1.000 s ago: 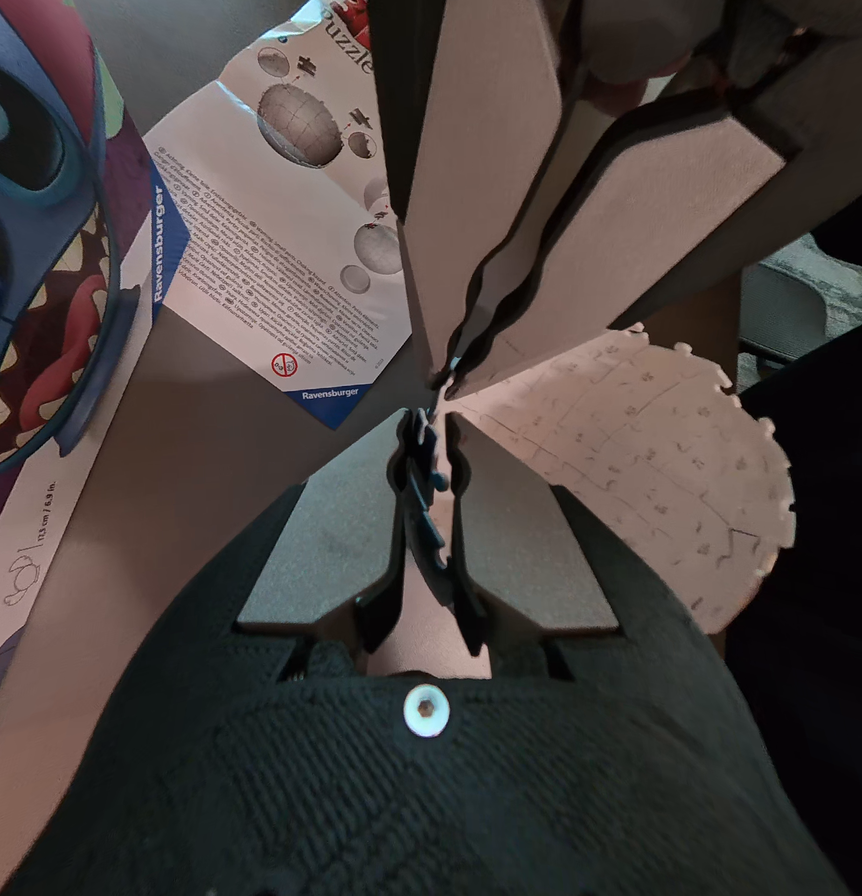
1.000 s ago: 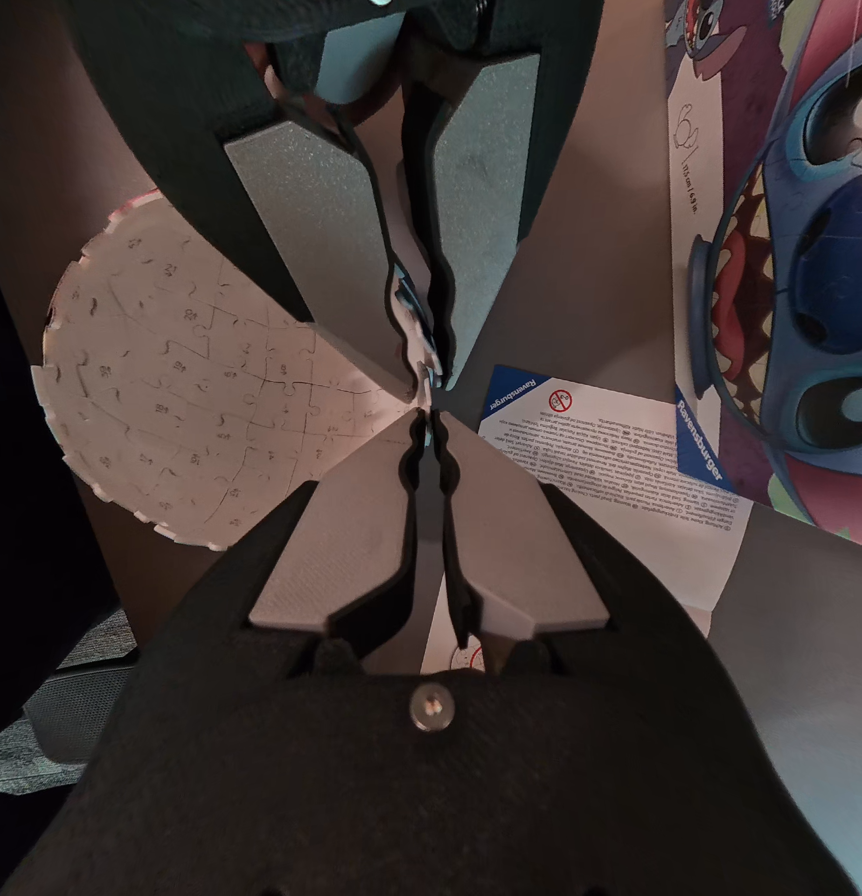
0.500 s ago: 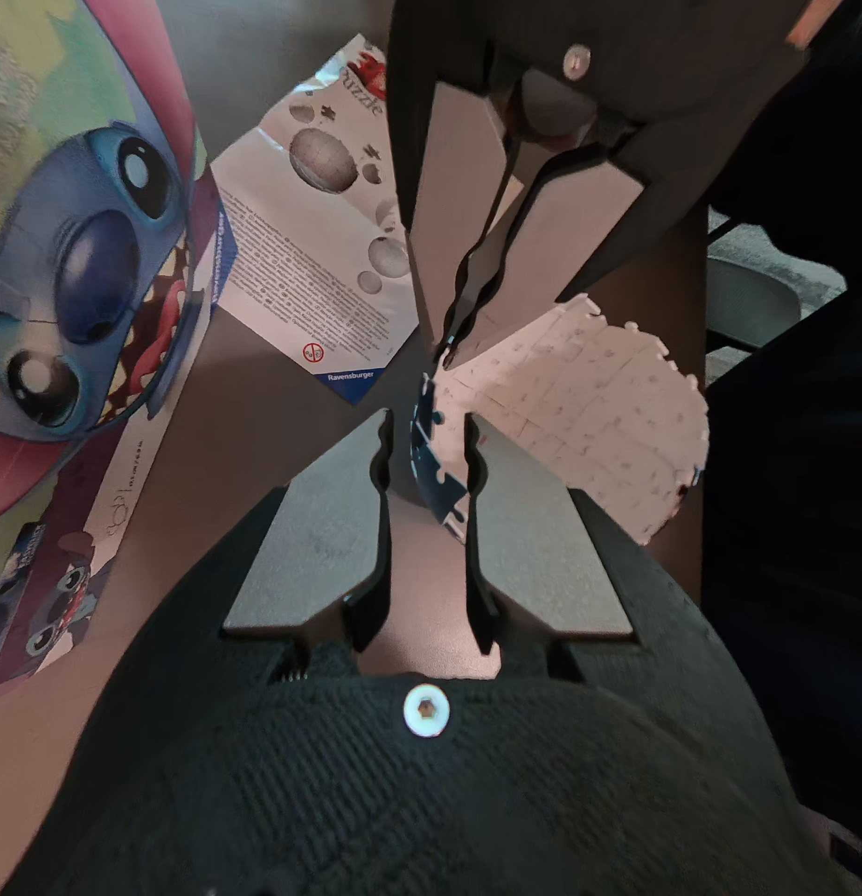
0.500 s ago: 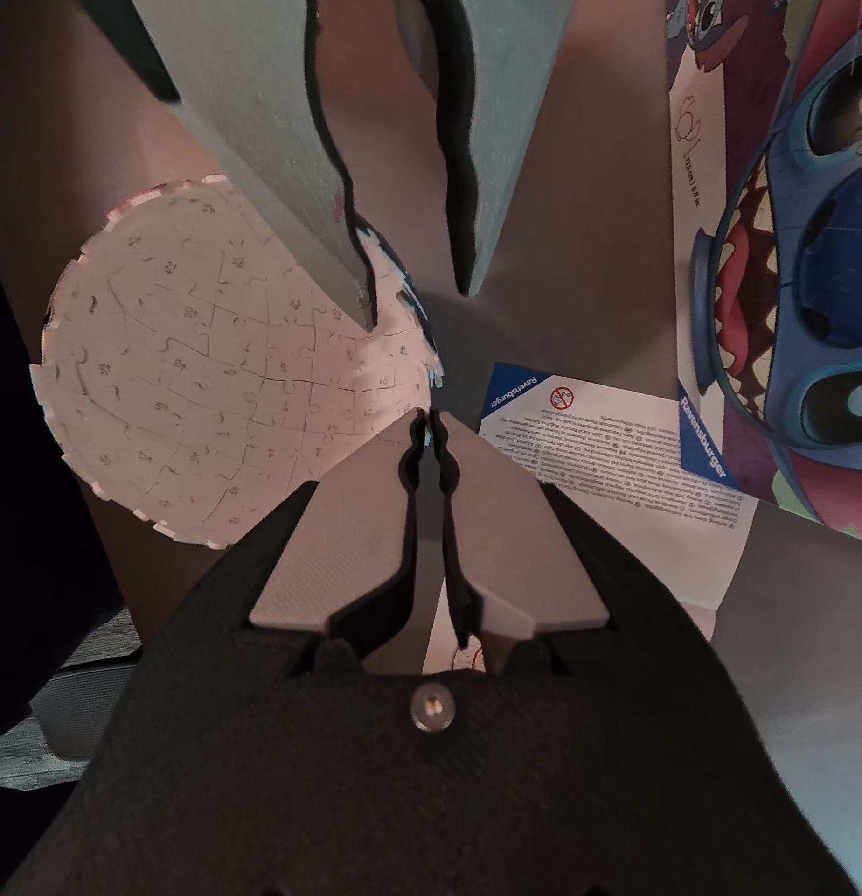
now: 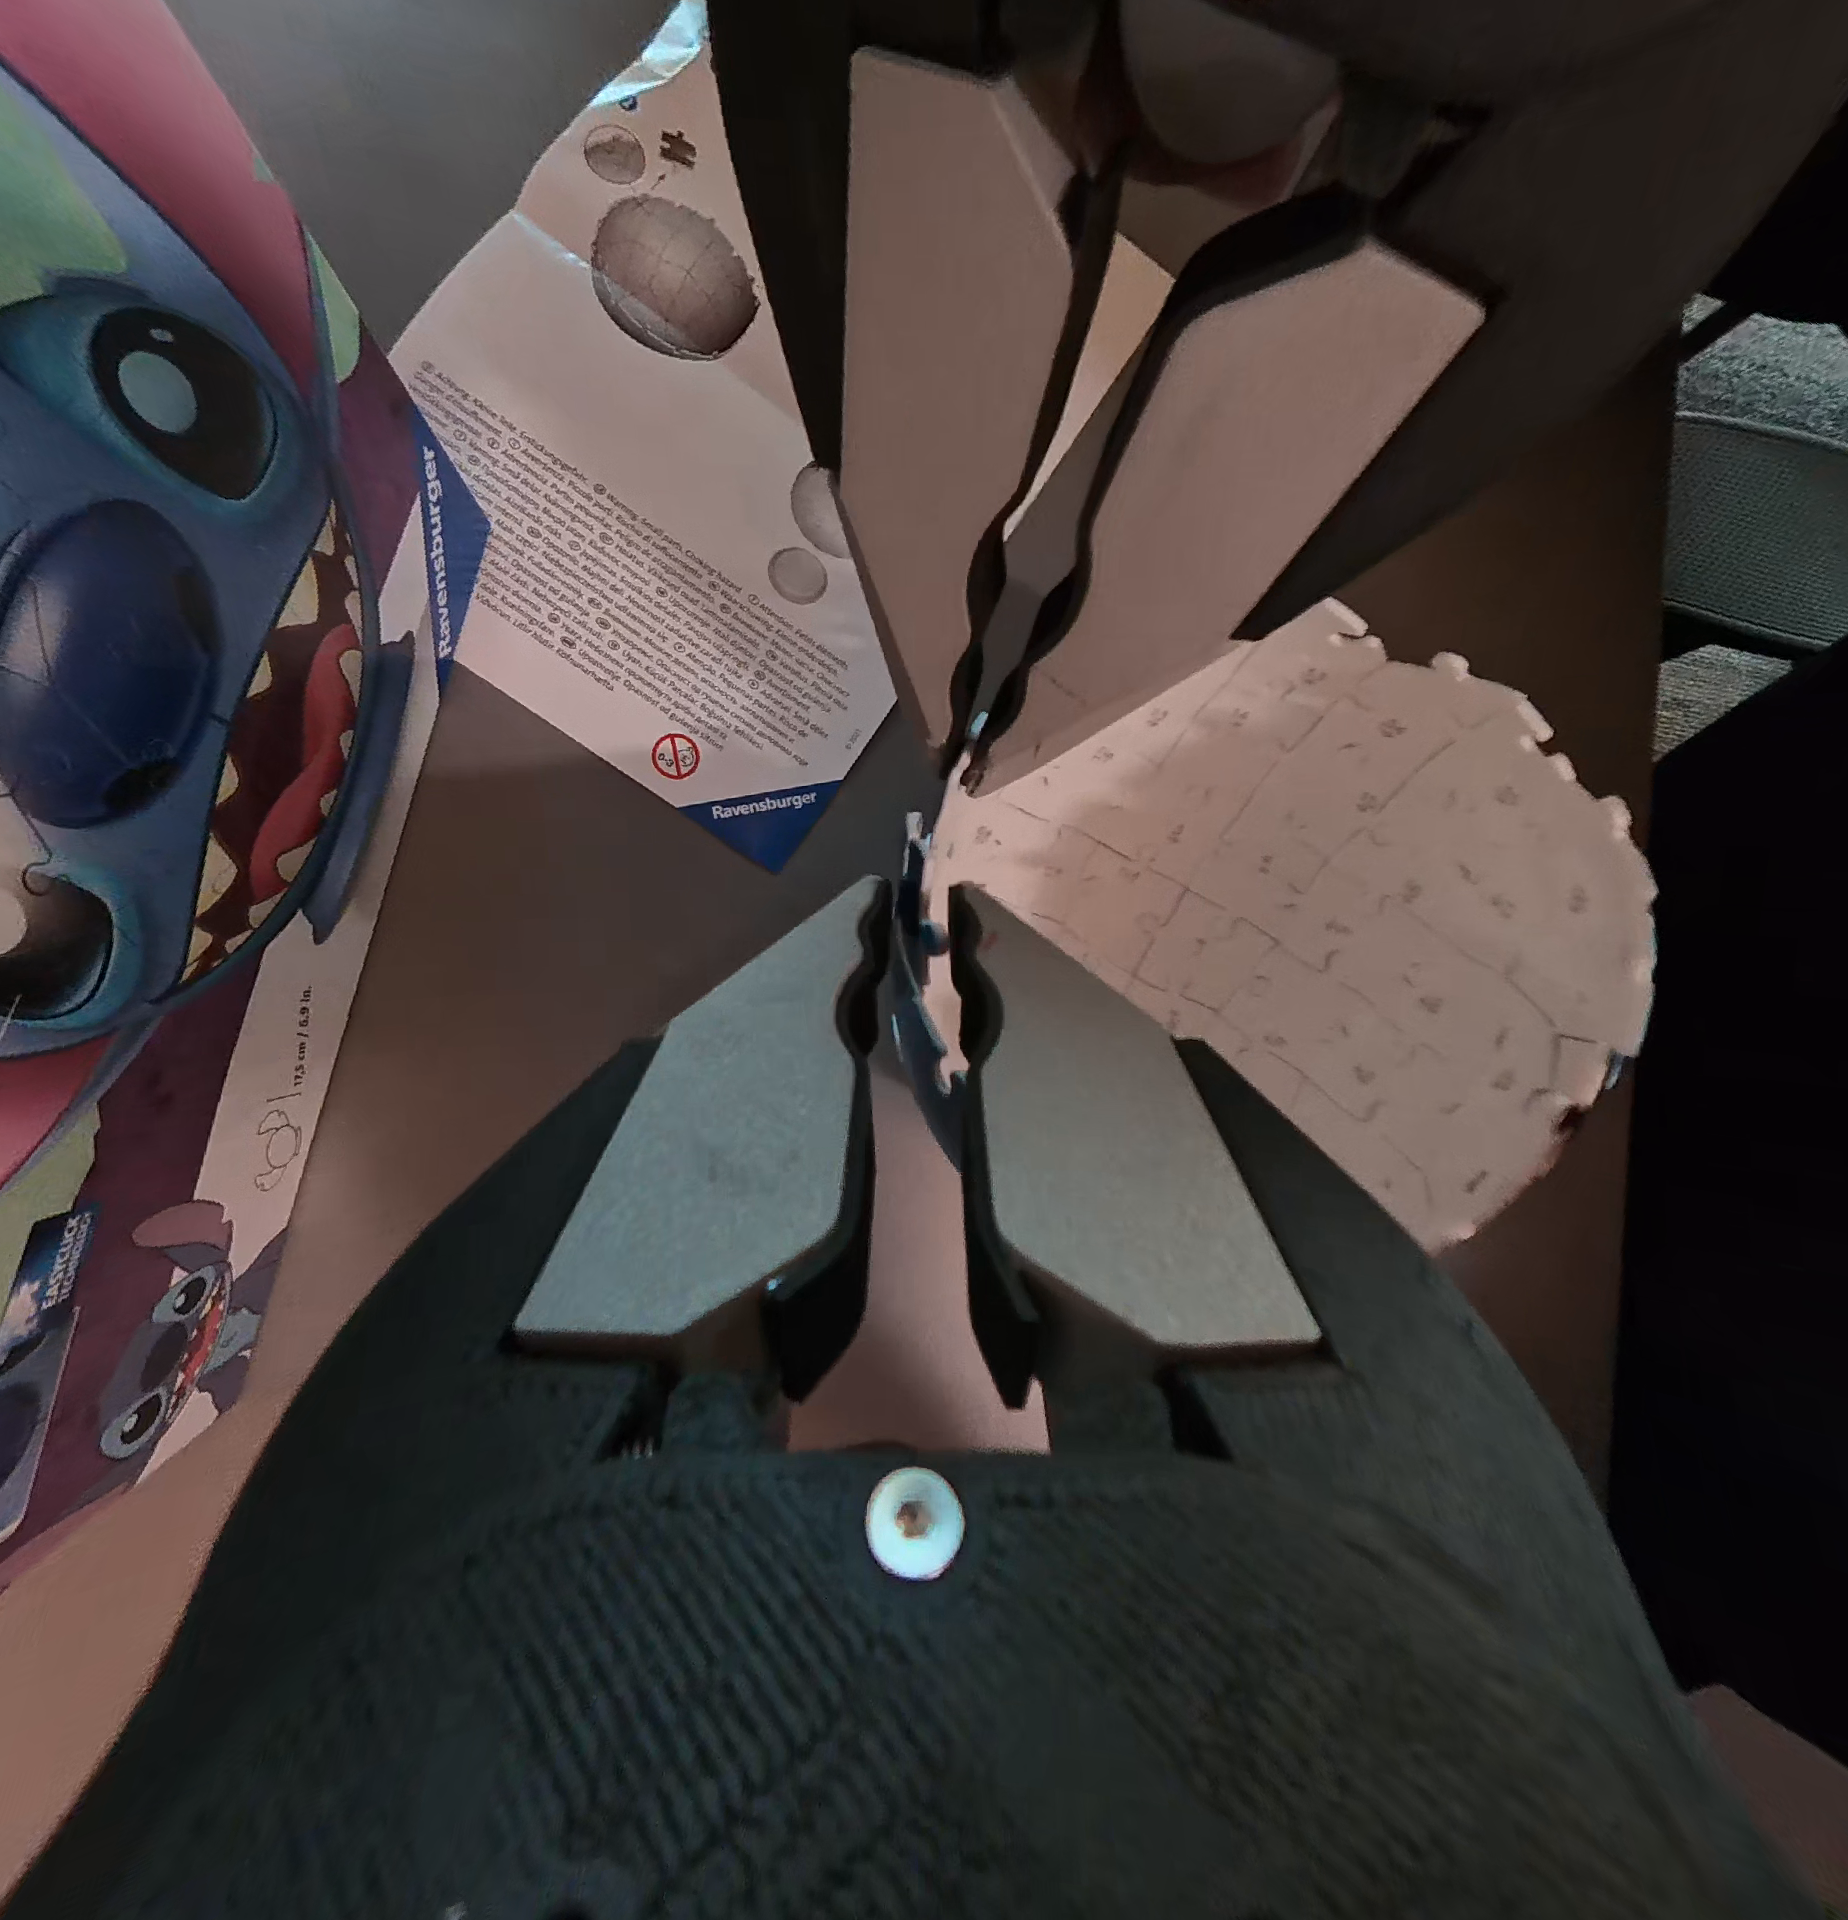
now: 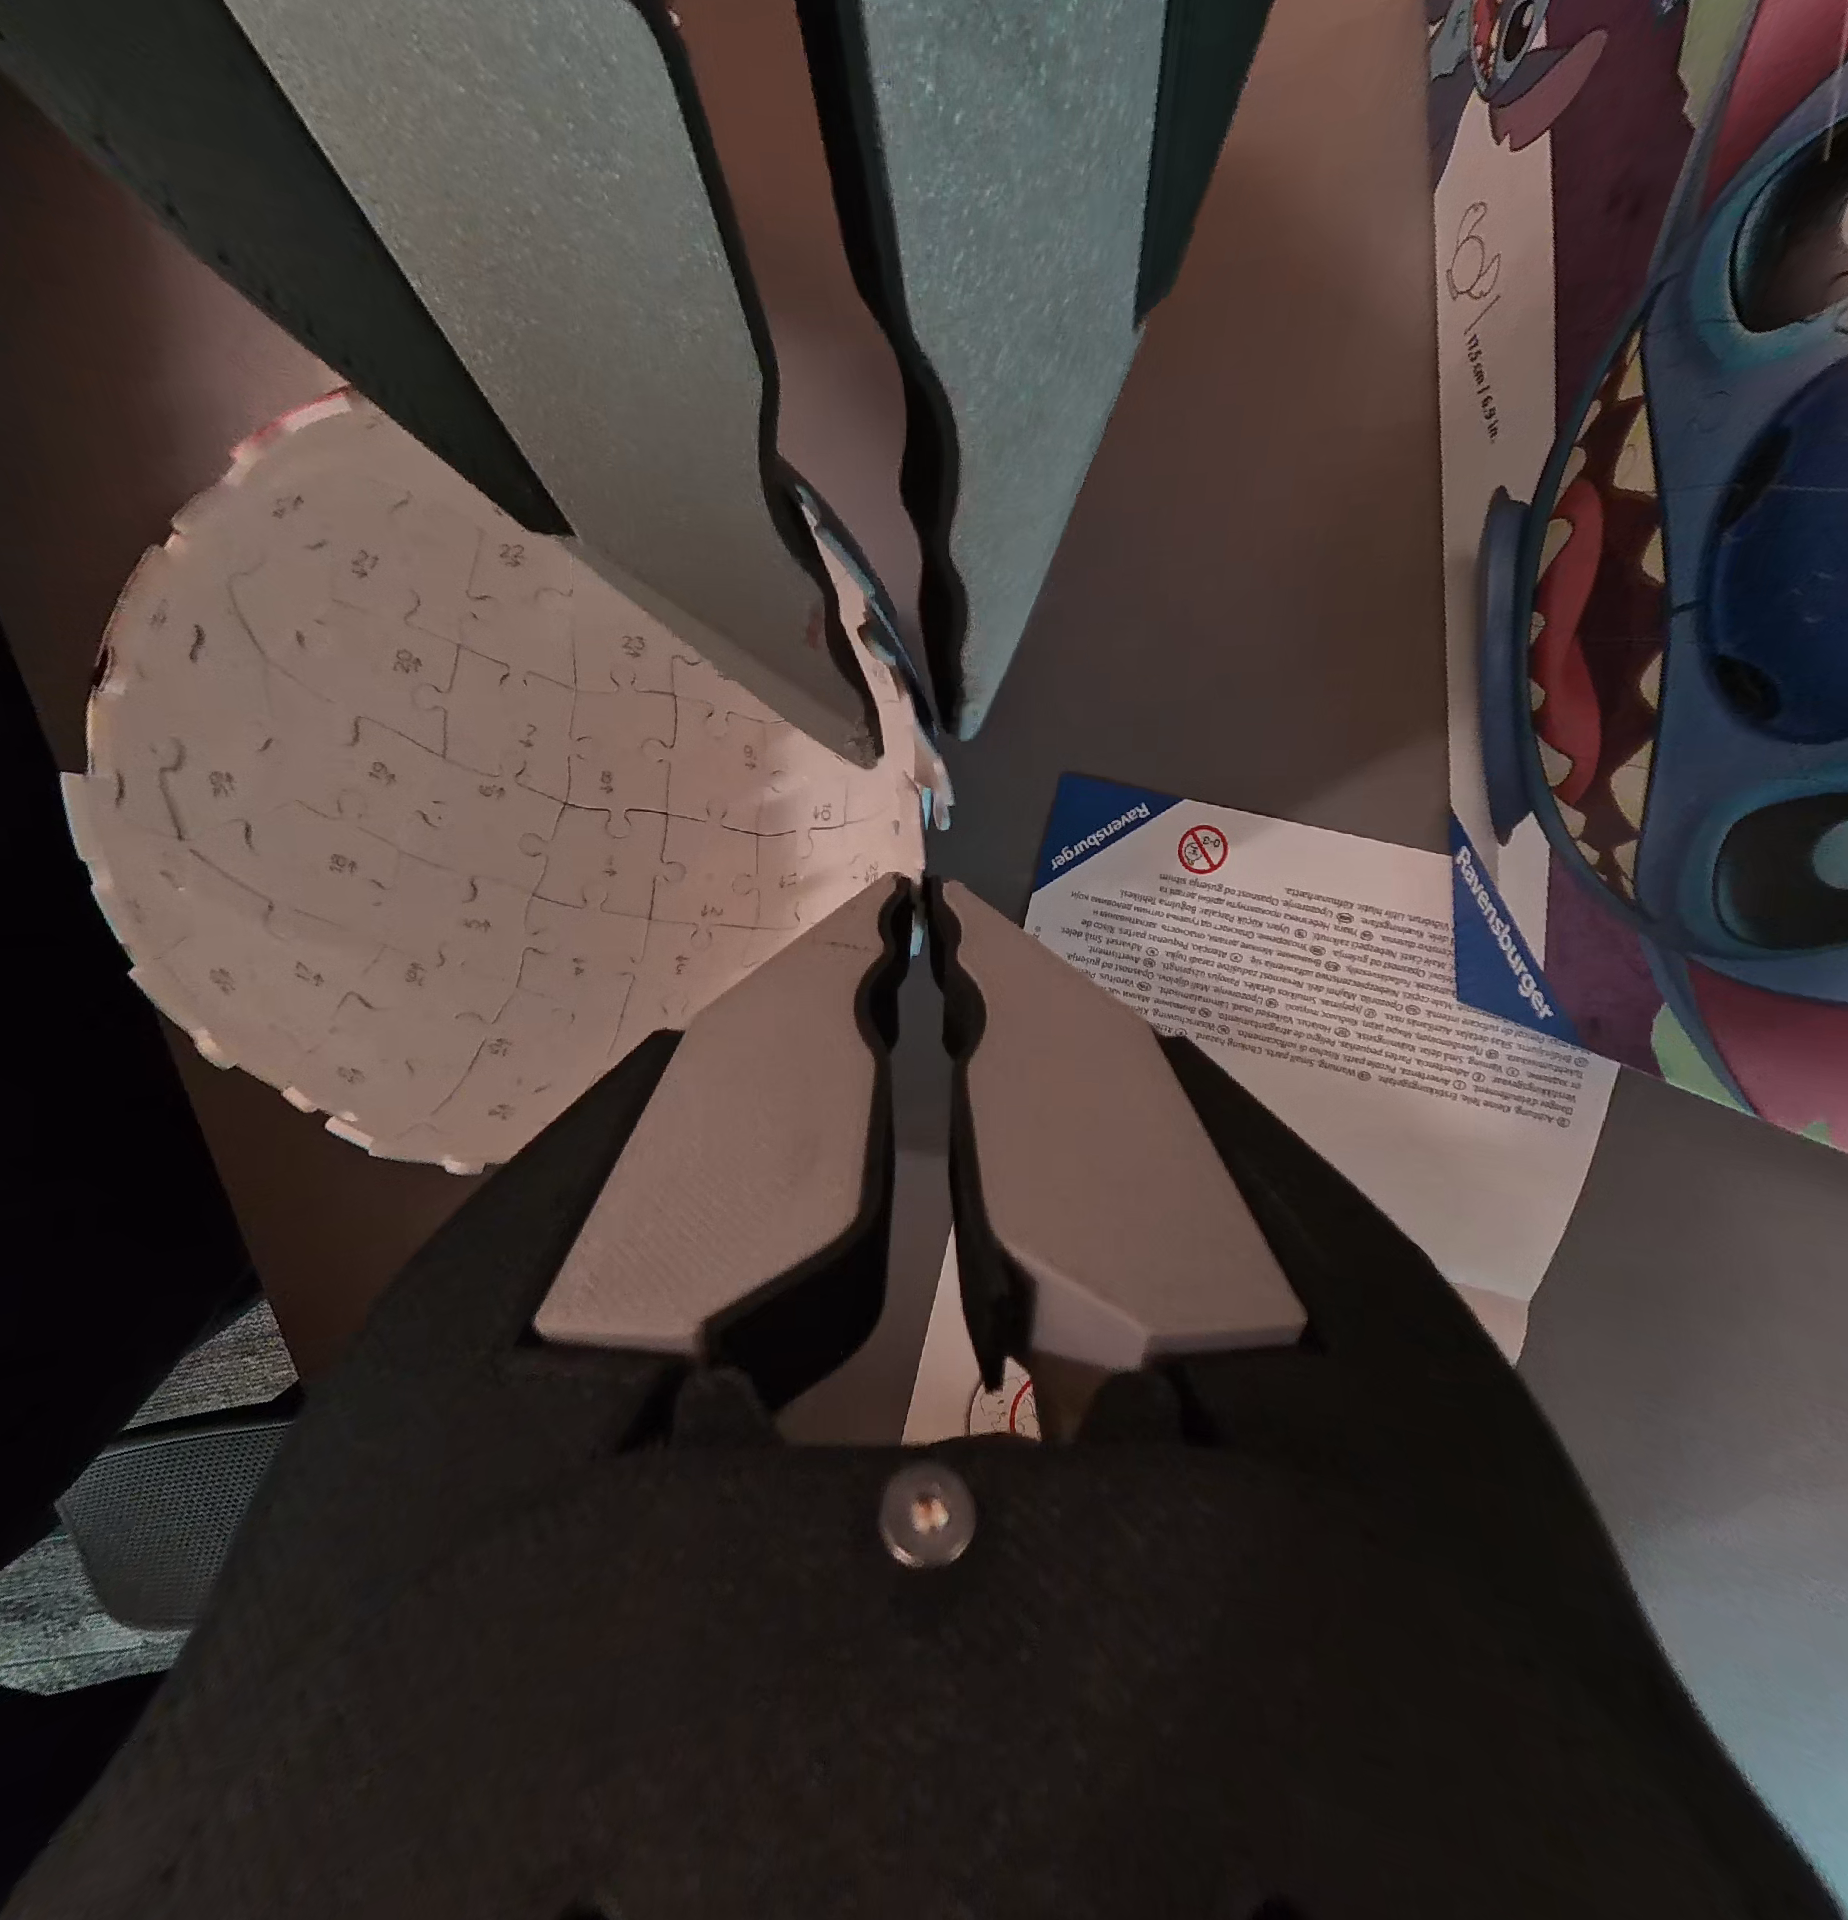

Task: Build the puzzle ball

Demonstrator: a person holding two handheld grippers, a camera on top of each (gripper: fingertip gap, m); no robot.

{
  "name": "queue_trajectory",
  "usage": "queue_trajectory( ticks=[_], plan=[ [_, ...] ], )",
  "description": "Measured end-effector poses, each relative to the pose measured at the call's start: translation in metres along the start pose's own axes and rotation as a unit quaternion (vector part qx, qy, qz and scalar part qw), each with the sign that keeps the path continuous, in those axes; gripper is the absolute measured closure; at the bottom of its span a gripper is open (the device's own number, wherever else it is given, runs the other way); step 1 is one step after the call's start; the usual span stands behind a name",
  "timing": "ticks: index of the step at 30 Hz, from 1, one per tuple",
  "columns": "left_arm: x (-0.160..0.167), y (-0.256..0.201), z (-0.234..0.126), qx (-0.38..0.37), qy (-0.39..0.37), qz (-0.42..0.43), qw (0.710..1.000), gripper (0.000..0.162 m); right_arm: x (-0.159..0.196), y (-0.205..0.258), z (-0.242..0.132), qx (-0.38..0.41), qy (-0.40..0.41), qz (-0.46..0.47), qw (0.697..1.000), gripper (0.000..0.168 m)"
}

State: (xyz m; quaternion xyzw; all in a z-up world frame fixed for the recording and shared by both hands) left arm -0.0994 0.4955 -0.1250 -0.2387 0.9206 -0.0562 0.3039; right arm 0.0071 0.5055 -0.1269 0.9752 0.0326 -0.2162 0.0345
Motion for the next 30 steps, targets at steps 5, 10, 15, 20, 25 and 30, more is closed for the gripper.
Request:
queue_trajectory(
  ticks=[5,10,15,20,25,30],
  plan=[
    [0.0009,-0.0004,-0.0003,-0.008,-0.002,0.006,1.000,0.157,0.0004,-0.0006,0.0001,-0.002,-0.001,0.004,1.000,0.168],
    [0.0018,-0.0010,-0.0003,-0.010,-0.008,0.023,1.000,0.159,0.0014,0.0000,-0.0002,-0.006,-0.003,0.008,1.000,0.168],
    [0.0014,-0.0027,0.0002,-0.018,-0.007,0.036,0.999,0.158,0.0016,-0.0008,0.0001,-0.009,-0.002,0.014,1.000,0.168],
    [0.0012,-0.0034,0.0009,-0.026,-0.007,0.041,0.999,0.158,0.0017,-0.0009,0.0002,-0.009,-0.001,0.007,1.000,0.168],
    [0.0016,-0.0037,0.0004,-0.028,-0.008,0.045,0.999,0.159,0.0019,-0.0016,-0.0002,-0.011,-0.002,0.009,1.000,0.168],
    [0.0015,-0.0041,0.0008,-0.029,-0.008,0.052,0.998,0.159,0.0022,-0.0020,-0.0001,-0.013,-0.003,0.014,1.000,0.168]
  ],
)
Point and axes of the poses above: each gripper's, where its closed fingertips meet, z out along the fingers, x out of its underside, y = z × x across the jaws, the point moved 9 cm from there along -z, back along the fingers, and after that the axes turned 8 degrees about -z, right-handed, at the moved point
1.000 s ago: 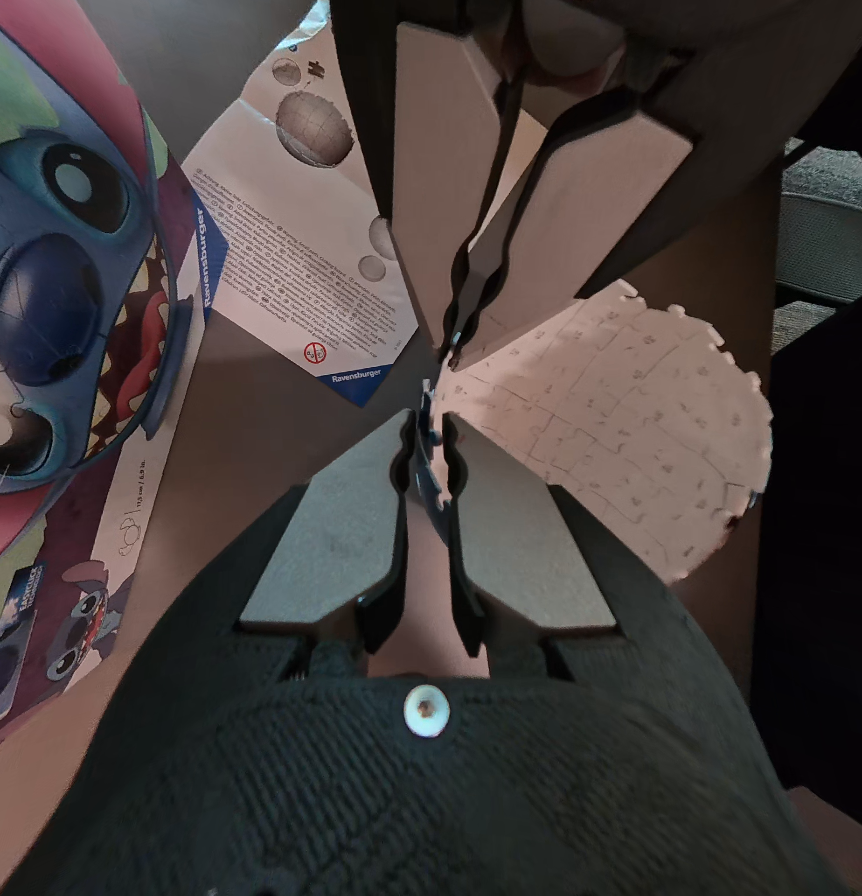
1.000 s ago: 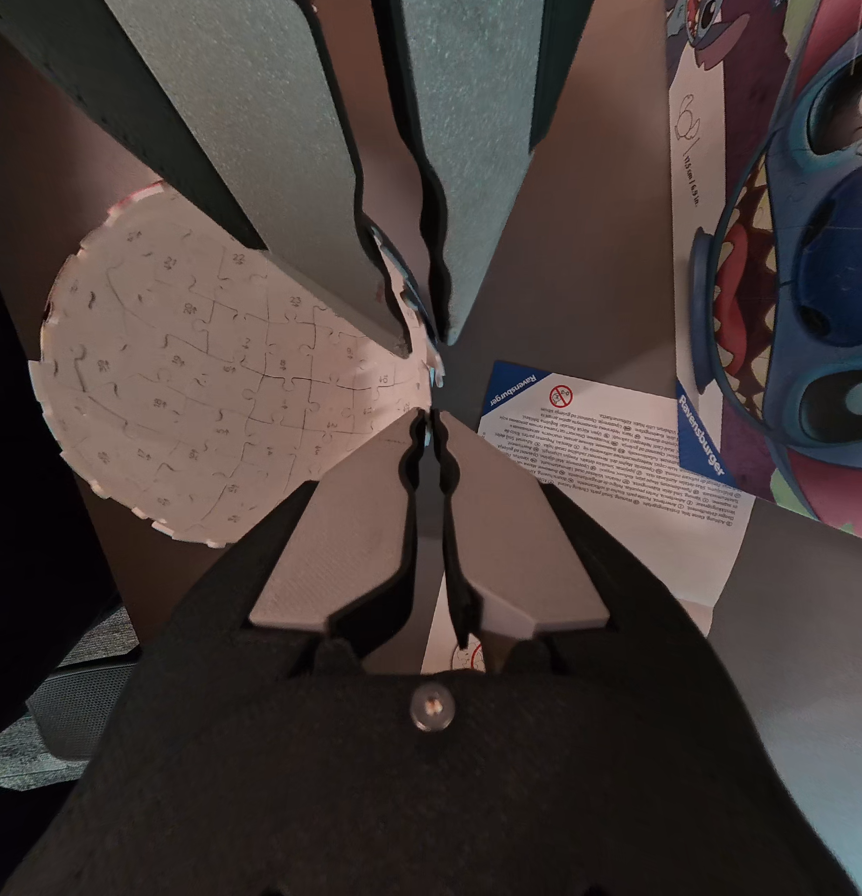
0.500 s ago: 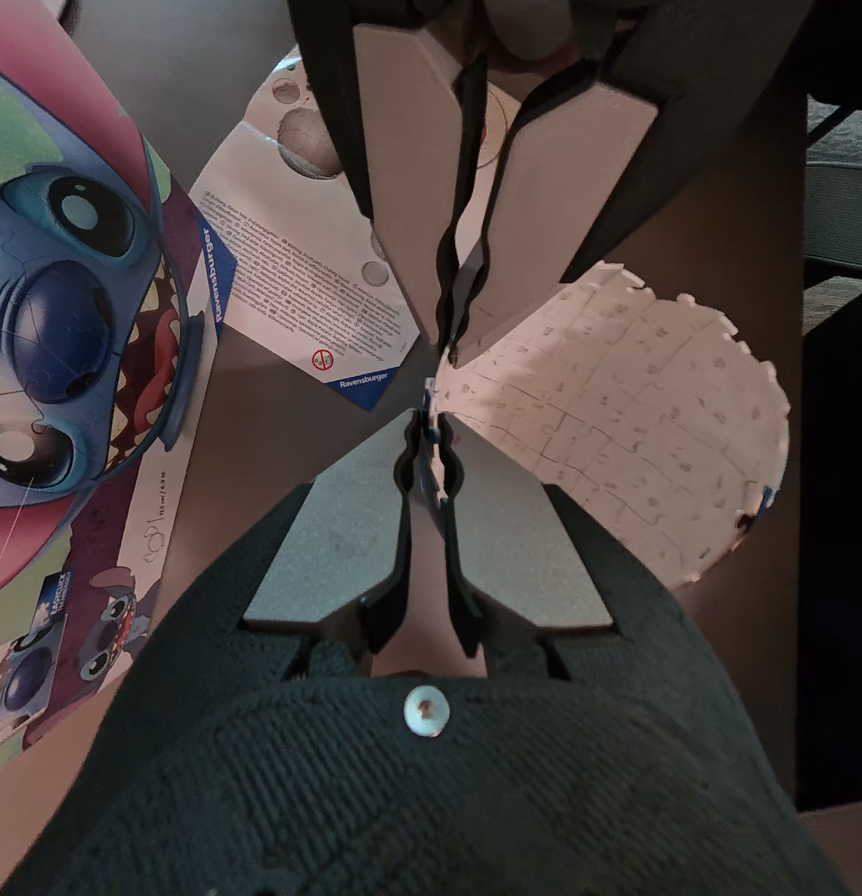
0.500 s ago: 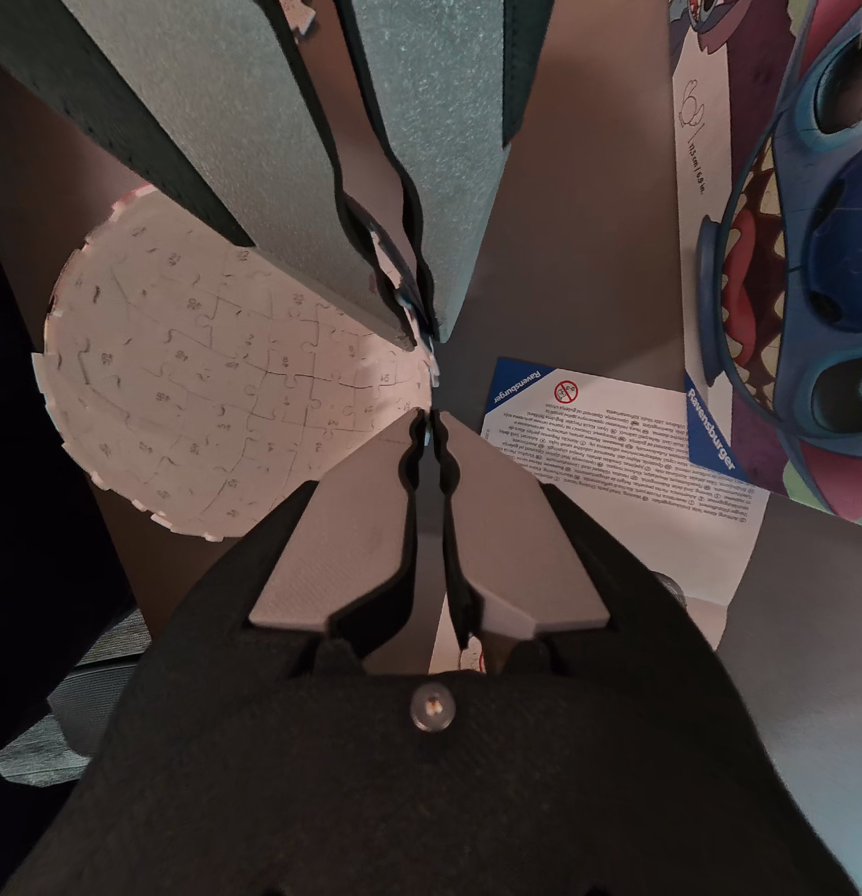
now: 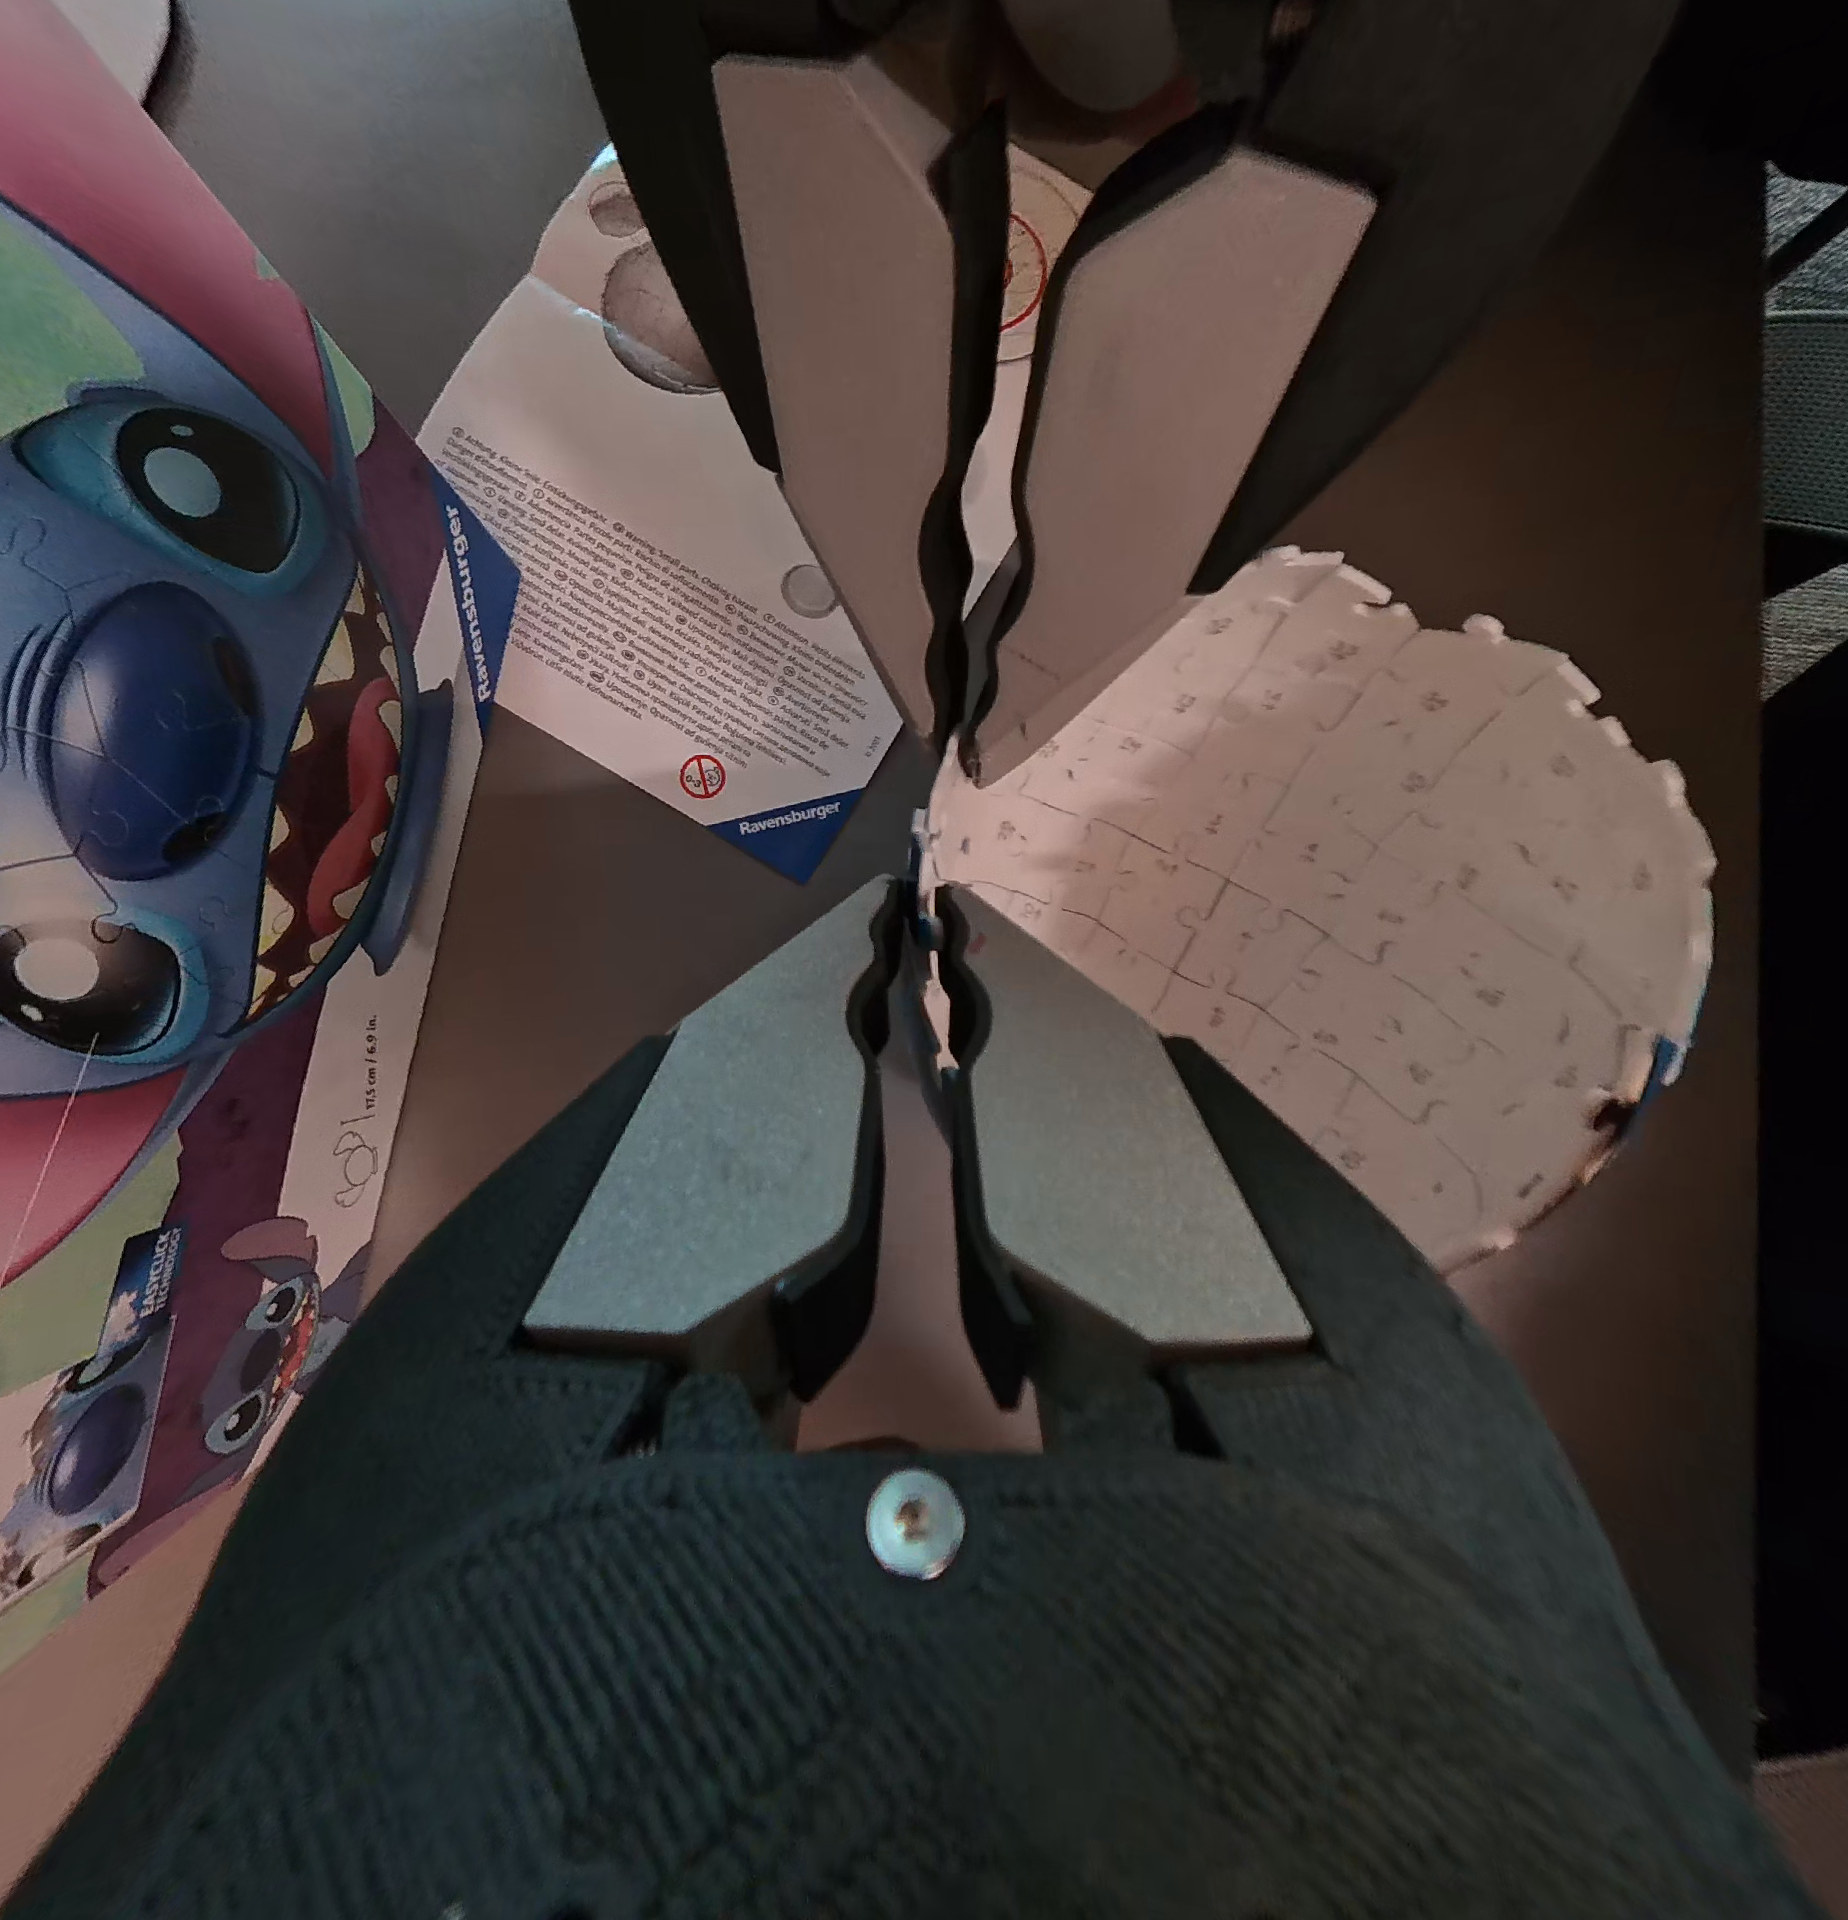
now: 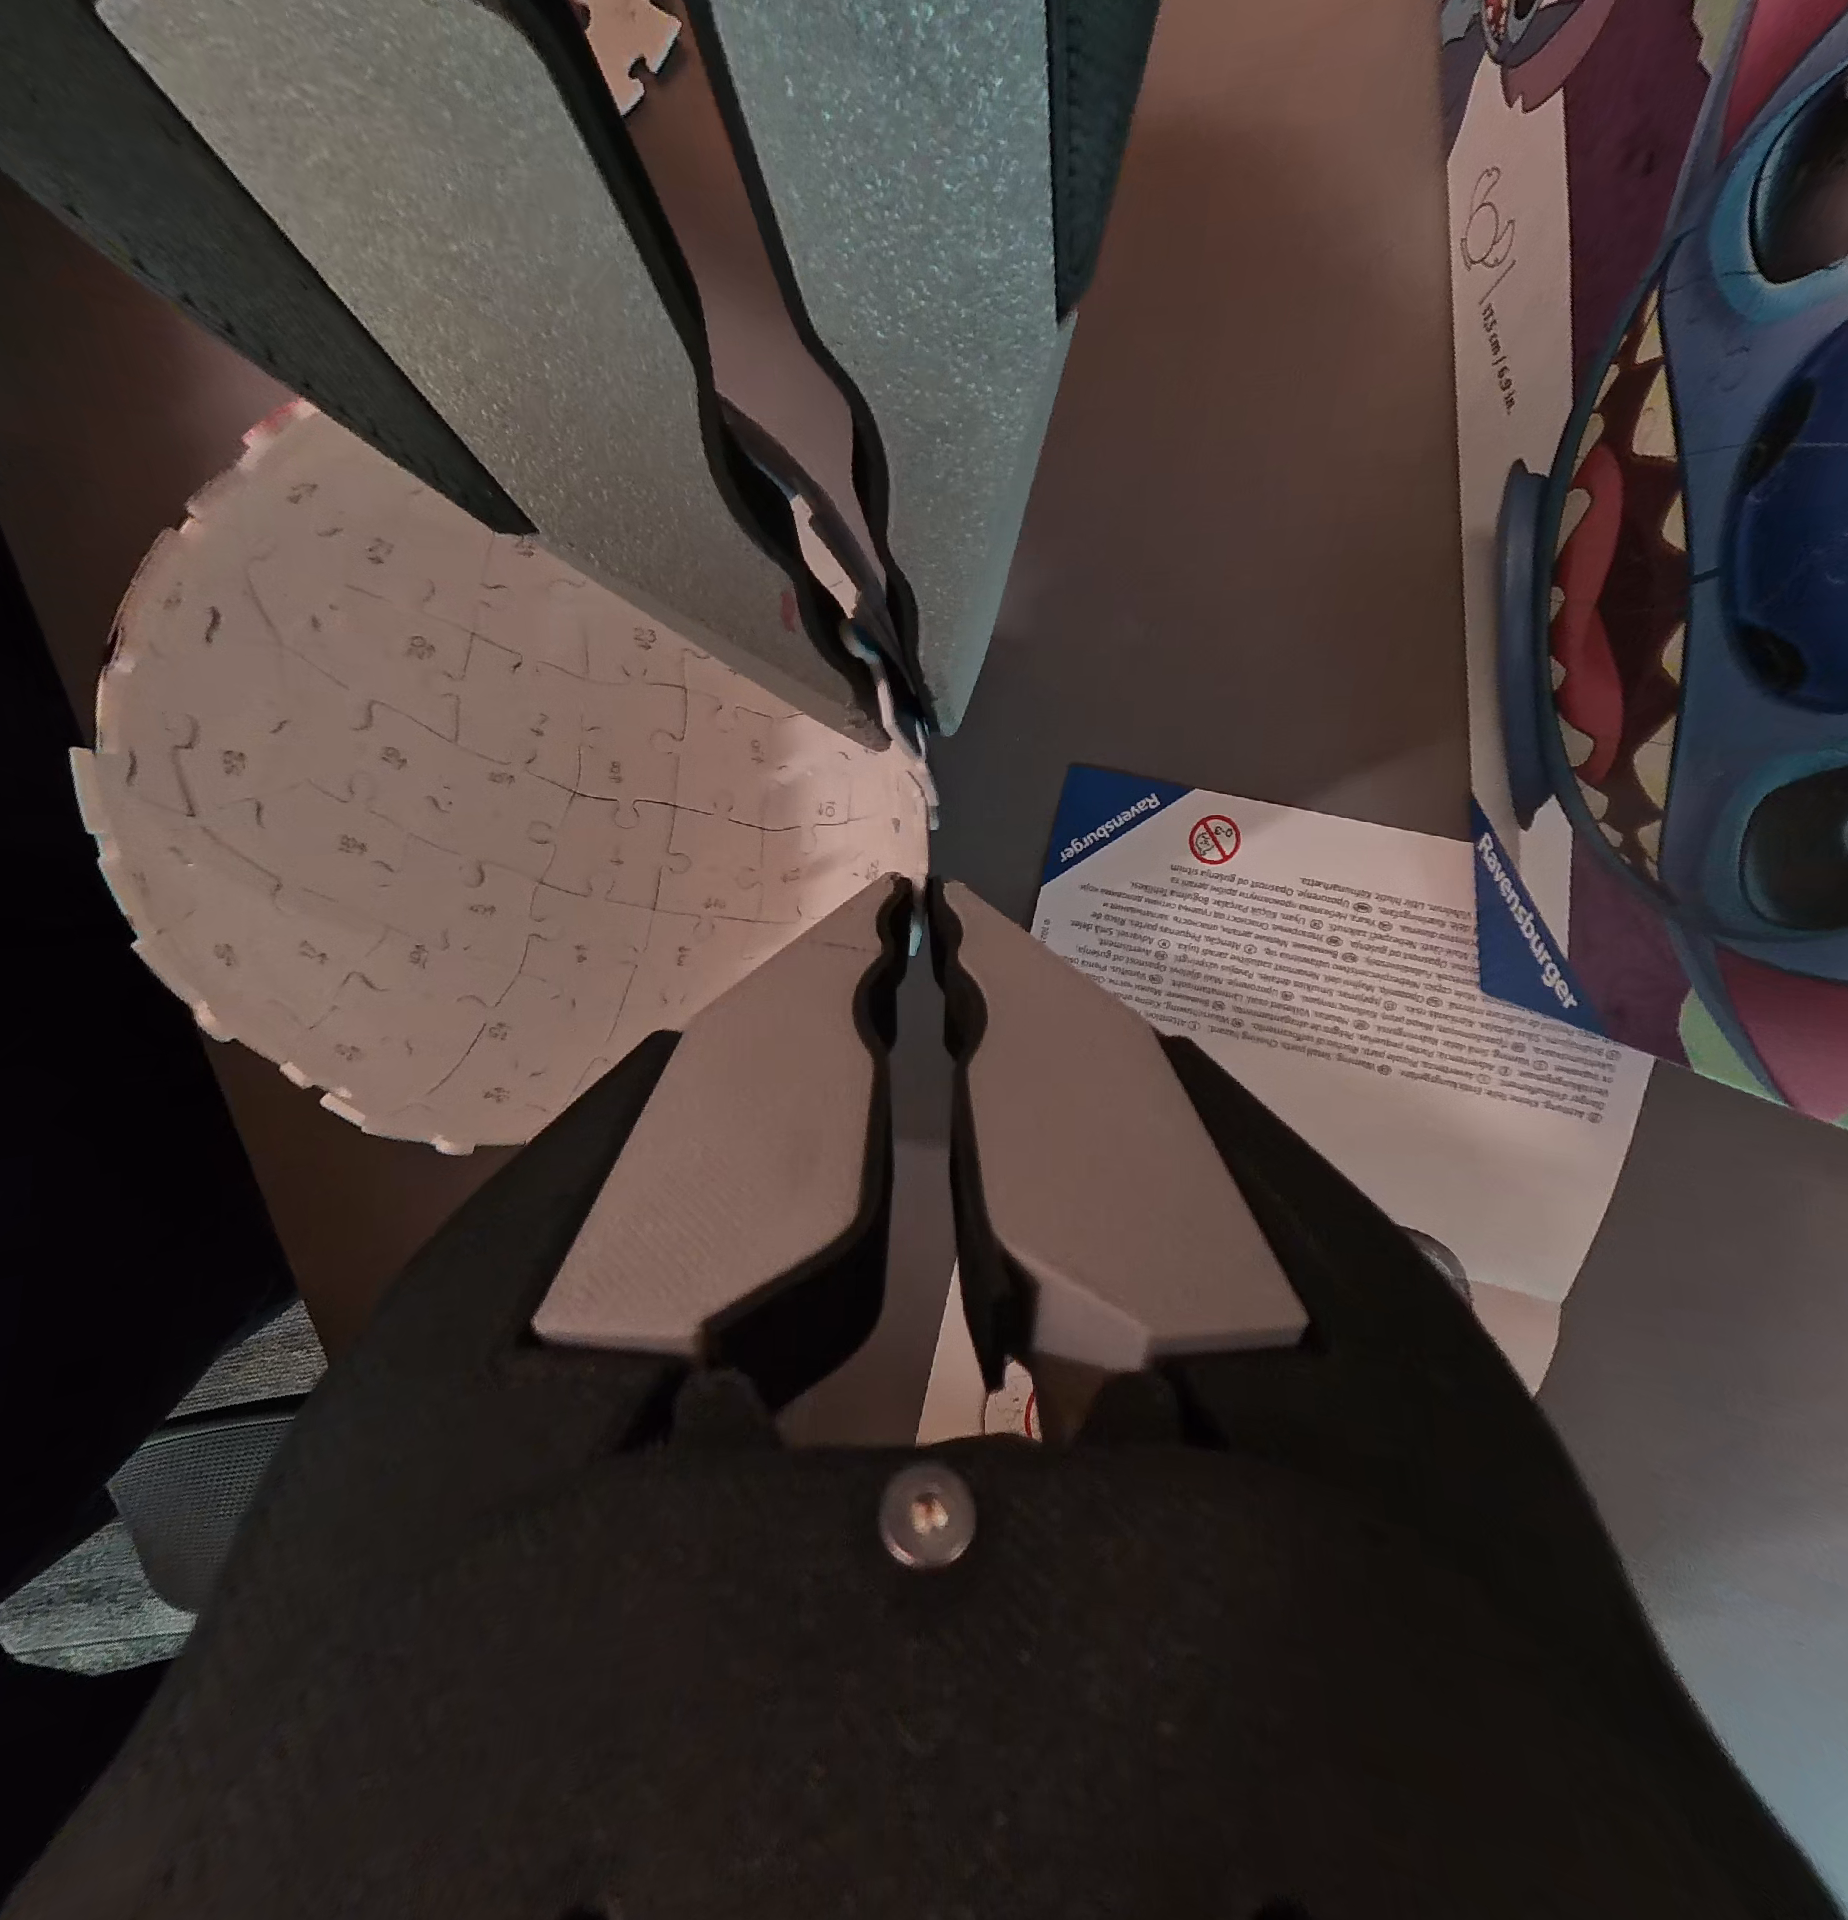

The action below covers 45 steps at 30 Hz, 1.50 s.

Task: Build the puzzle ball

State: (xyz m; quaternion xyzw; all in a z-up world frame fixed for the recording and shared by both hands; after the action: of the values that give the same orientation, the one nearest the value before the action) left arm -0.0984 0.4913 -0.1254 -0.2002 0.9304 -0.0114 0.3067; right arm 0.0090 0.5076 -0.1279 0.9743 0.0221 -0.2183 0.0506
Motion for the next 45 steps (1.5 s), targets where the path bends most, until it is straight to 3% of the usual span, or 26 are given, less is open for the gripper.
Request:
queue_trajectory(
  ticks=[32,45],
  plan=[
    [0.0001,-0.0001,-0.0010,0.010,-0.001,-0.009,1.000,0.160,-0.0036,-0.0025,0.0021,0.004,-0.031,-0.051,0.998,0.157],
    [0.0003,-0.0011,-0.0017,0.012,-0.001,-0.008,1.000,0.159,0.0001,-0.0032,0.0056,-0.021,-0.070,-0.076,0.994,0.163]
  ],
)
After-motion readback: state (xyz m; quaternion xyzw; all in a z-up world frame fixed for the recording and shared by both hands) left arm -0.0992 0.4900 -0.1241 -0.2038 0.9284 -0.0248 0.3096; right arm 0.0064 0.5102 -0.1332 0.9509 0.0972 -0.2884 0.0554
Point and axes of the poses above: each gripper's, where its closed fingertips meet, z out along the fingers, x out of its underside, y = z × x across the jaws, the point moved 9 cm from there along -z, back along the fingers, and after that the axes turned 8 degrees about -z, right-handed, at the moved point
